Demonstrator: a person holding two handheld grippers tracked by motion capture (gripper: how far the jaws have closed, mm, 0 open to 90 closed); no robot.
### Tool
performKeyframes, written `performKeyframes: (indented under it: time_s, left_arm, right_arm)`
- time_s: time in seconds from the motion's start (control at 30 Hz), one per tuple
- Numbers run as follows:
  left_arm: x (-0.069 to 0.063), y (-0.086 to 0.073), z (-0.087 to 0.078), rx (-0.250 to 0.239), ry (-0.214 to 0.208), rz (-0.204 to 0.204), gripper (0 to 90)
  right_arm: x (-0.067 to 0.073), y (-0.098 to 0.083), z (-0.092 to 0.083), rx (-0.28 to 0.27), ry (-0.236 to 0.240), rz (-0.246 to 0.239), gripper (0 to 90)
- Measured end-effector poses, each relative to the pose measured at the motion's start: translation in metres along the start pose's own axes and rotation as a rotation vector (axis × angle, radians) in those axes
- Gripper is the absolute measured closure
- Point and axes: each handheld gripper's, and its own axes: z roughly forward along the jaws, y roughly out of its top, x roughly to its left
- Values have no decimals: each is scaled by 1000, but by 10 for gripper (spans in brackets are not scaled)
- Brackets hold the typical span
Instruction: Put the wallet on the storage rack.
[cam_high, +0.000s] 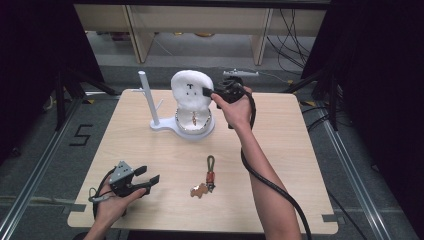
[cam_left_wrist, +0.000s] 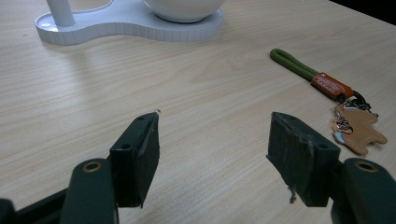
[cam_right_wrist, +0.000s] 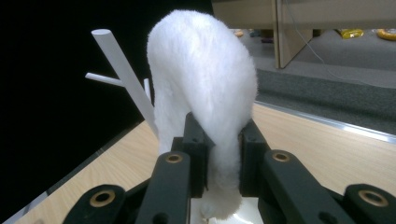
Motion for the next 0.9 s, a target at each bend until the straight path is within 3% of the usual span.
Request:
performKeyframes:
  time_s: [0.37, 0.9]
  left_arm:
    - [1, -1, -1, 2, -1, -6, 336]
    - [1, -2, 0, 4, -4, -10, 336]
  right_arm:
    - [-9, -9, 9, 19, -19, 17, 783]
    - [-27, -36, 28, 86, -44, 48, 773]
